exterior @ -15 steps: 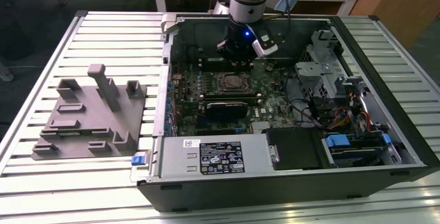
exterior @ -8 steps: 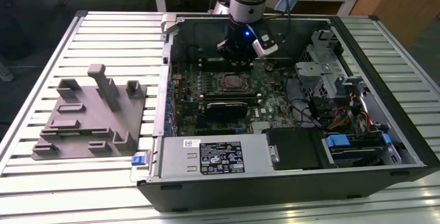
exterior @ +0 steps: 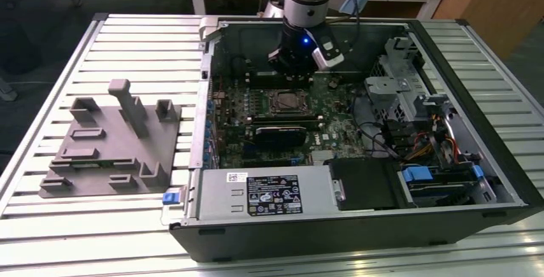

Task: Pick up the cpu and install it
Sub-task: 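Install the second cpu locking lever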

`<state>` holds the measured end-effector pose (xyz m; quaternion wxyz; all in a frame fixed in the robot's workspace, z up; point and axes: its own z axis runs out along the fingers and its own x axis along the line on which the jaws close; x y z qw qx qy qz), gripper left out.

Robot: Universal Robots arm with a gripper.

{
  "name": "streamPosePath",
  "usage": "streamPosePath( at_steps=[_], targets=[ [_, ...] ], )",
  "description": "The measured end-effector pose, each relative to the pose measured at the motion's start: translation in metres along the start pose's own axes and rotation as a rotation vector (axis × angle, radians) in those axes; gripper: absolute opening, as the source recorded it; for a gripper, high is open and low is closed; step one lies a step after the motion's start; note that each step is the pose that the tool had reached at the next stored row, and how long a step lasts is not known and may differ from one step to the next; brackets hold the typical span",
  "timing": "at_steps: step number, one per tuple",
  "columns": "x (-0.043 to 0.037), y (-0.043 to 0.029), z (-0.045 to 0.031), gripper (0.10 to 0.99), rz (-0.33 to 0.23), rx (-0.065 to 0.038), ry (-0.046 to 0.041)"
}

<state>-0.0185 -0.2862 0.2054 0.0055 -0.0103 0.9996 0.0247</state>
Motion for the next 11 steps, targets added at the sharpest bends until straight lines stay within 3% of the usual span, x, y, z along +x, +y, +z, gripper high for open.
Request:
streamPosePath(
  at_steps=[11],
  targets=[
    [0.0,-0.0029,-0.0011,0.106,0.0,0.0,-0.0001]
  ],
)
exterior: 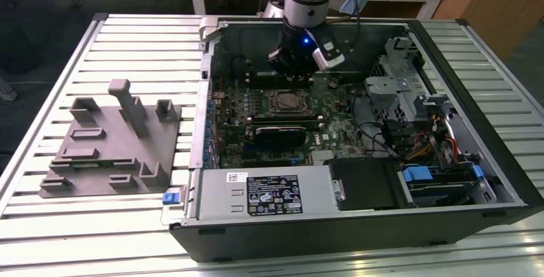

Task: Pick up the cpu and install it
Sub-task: 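Install the second cpu locking lever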

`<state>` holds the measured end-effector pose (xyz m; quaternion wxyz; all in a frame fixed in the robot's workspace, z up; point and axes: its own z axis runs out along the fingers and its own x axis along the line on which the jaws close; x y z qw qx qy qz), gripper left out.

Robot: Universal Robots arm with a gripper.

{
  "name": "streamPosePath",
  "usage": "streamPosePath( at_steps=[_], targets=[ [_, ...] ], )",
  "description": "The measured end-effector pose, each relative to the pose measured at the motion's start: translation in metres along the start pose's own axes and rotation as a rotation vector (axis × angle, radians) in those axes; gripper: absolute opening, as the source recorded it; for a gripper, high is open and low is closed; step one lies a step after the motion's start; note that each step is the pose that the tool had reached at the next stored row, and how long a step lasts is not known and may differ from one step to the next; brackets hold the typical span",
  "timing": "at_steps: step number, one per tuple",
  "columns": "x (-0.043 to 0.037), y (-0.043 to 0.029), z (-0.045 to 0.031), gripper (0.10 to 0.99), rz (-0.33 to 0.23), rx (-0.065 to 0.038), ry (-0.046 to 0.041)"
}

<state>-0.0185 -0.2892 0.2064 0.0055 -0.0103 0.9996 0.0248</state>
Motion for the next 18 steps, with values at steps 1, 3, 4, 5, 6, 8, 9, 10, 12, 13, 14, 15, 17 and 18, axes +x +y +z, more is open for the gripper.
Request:
streamPosePath(
  at_steps=[1,3,4,5,6,8,9,10,12,13,14,15,17,18],
  targets=[
    [0.0,-0.0003,0.0,0.106,0.0,0.0,-0.0001],
    [0.0,-0.0008,-0.0001,0.106,0.0,0.0,0.0],
    [0.0001,-0.0009,-0.0005,0.106,0.0,0.0,0.0001],
    [0.0,-0.0008,-0.0013,0.106,0.0,0.0,0.0001],
    [0.0,-0.0008,-0.0025,0.106,0.0,0.0,0.0],
    [-0.0001,-0.0006,-0.0065,0.106,0.0,0.0,-0.0001],
    [-0.0001,-0.0005,-0.0089,0.106,0.0,0.0,-0.0001],
    [-0.0001,-0.0004,-0.0111,0.106,0.0,0.0,-0.0001],
    [-0.0001,-0.0005,-0.0121,0.106,0.0,0.0,-0.0002],
    [-0.0002,-0.0008,-0.0122,0.106,0.0,0.0,-0.0001],
    [-0.0001,-0.0012,-0.0123,0.106,0.0,0.0,0.0],
    [-0.0001,-0.0017,-0.0123,0.106,0.0,0.0,0.0],
    [0.0,-0.0035,-0.0124,0.106,0.0,0.0,0.0],
    [0.0,-0.0045,-0.0124,0.106,0.0,0.0,0.0]
  ],
)
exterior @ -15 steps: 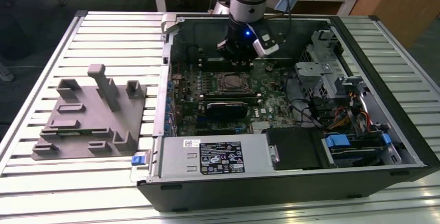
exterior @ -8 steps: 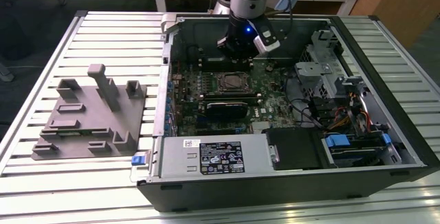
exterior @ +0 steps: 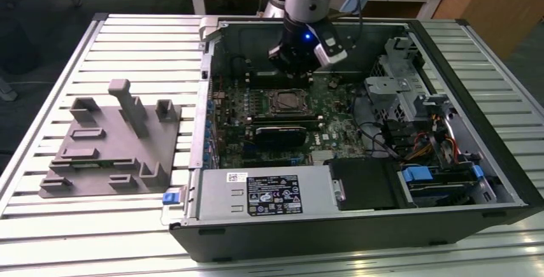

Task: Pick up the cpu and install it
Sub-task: 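Install the second cpu locking lever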

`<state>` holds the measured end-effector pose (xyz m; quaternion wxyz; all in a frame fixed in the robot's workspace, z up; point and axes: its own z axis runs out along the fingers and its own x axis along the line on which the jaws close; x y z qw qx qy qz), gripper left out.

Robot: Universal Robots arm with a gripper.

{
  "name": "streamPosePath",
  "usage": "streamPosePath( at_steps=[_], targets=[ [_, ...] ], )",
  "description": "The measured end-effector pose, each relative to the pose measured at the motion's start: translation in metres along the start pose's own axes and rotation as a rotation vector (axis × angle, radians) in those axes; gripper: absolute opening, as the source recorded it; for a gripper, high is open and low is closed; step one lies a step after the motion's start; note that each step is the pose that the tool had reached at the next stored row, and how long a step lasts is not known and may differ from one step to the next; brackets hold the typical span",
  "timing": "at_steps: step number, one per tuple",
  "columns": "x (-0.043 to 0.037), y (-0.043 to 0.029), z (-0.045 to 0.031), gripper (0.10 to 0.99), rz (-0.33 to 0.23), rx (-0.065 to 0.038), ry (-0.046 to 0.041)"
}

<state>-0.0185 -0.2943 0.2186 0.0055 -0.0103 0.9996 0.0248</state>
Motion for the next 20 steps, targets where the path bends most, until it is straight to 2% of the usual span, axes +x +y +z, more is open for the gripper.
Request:
streamPosePath(
  at_steps=[6,9,12,17,20],
  targets=[
    [0.0001,-0.0059,-0.0003,0.106,0.0,0.0,0.0],
    [0.0002,-0.0064,-0.0026,0.106,0.0,0.0,0.0],
    [0.0,-0.0062,-0.0094,0.106,0.0,0.0,-0.0001],
    [-0.0002,-0.0054,-0.0254,0.106,0.0,0.0,0.0],
    [-0.0002,-0.0061,-0.0275,0.106,0.0,0.0,-0.0001]
  ],
)
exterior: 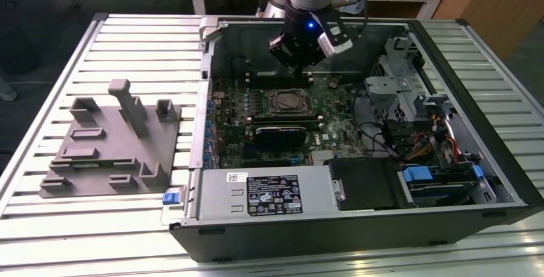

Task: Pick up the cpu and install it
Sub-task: 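Install the second cpu locking lever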

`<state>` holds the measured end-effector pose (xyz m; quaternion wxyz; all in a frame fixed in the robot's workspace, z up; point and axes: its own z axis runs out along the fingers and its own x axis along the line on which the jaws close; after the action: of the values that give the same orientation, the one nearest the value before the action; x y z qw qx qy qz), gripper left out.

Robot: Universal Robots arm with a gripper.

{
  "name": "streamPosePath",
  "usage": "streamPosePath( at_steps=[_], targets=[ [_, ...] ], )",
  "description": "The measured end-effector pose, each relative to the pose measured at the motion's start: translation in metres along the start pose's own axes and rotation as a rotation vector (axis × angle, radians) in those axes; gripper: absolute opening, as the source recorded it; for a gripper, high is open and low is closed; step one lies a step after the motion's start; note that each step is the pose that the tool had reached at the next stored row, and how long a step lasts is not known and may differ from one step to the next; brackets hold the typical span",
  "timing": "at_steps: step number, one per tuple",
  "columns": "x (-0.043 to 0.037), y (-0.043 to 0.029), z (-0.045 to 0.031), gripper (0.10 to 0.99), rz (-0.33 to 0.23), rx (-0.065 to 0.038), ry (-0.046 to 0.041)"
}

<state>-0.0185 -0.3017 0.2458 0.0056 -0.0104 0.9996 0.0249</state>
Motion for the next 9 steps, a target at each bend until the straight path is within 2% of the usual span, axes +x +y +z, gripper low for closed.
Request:
streamPosePath(
  at_steps=[9],
  targets=[
    [0.0002,-0.0061,-0.0004,0.106,0.0,0.0,0.0]
  ],
)
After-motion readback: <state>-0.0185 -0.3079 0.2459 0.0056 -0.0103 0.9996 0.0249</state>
